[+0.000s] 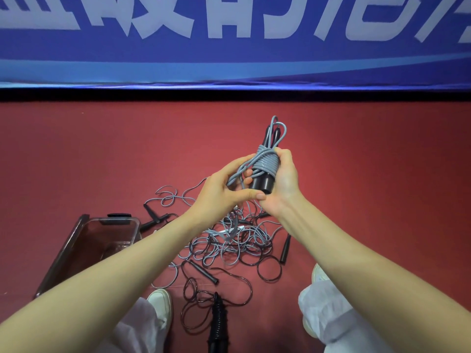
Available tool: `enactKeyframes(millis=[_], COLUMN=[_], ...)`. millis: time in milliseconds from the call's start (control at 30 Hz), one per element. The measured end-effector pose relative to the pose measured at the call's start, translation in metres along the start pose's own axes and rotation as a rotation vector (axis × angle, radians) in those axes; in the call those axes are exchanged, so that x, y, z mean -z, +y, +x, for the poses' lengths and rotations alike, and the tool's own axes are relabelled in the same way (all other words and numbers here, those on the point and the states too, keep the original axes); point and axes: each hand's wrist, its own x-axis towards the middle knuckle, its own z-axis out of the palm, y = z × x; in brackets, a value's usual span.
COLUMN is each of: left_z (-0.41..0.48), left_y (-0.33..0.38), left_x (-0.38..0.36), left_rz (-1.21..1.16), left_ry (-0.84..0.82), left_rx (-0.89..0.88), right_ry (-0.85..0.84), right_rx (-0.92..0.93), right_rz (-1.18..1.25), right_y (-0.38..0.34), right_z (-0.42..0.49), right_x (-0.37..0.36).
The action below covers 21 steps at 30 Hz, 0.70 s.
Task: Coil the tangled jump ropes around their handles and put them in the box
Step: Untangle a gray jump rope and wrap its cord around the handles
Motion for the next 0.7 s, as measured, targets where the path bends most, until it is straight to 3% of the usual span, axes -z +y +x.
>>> enactKeyframes(millis=[200,333,400,567,700], left_z=[0.000,0.007,0.013,0.018,0.014], left_y=[-0.001,0.012,0.016,0.012,0.017], left_x=[-0.005,0.010,0.026,0.062,0.070], left_rz=[-0.015,0.096,-0.001,-0.060,-0.019], left_ry=[0.029,-0.103,-0.136,-0.297,-0.301], left_rx=[0.008,0.058,0.156,0.350,0.330], right_ry=[-0.036,-0.031,-0.033,-0.218,-0.416], right_rx=[-0.046,0.026,0.062,-0.009,-0.102], right_rz=[-0.071,-0.328,-0.445,-0.607,-0.708], right_y=[-0.002,-0.019,-0.028,-0.039,-0.043], right_z=[0.001,0.002,0.005,0.006,-0.001], right_x=[0.002,0.002,0.007,0.016,0.013])
